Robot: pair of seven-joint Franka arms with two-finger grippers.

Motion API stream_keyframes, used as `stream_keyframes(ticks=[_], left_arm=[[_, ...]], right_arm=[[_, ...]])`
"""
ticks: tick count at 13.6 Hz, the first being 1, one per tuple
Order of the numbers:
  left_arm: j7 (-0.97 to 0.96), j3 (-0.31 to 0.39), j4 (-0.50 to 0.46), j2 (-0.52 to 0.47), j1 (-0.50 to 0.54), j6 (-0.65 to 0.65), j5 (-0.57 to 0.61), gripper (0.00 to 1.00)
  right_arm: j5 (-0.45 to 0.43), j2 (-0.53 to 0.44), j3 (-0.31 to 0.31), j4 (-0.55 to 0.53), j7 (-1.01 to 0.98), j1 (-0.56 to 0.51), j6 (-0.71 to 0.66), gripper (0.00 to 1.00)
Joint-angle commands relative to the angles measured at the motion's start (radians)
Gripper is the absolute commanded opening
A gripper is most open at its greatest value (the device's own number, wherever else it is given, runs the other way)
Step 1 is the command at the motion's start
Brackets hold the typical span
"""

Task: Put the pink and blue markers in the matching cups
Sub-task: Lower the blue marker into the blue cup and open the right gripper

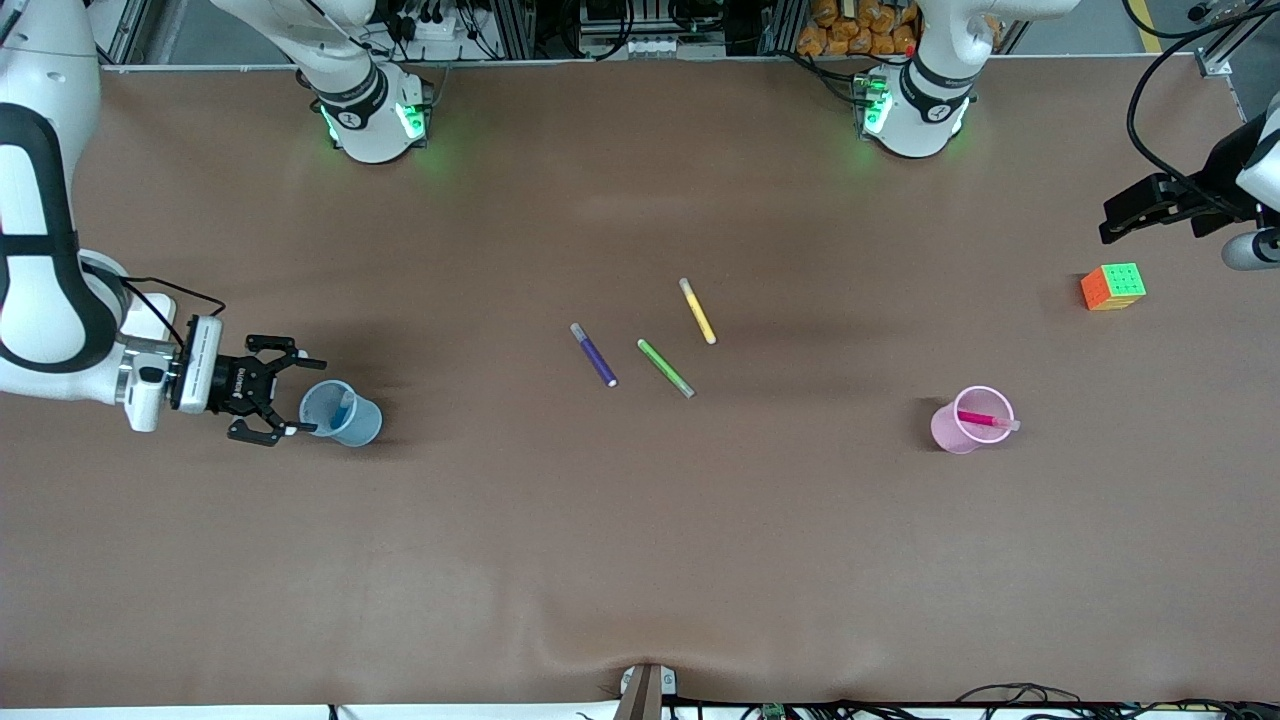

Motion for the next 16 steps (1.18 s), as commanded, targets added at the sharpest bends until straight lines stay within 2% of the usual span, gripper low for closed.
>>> stream_keyframes(ticks=[1,10,16], left_arm=[[-0.007,0.003,-0.024,-0.032,-0.008,-0.011,-0.013,1.00],[0.007,0.001,-0.002,-0.025,-0.011,-0.008,-0.019,1.00],[0.010,0.006,0.003,-0.022,-0.005,-0.008,-0.019,1.00]], right_arm=[[-0.037,-0.049,0.010,-0.004,0.126,0.007,-0.002,1.00],[-0.248,-0.200,0.013,0.014,0.718,0.107,0.045,1.00],[-0.349,-0.282,0.017,0.016,1.008,0.142,0.048,1.00]])
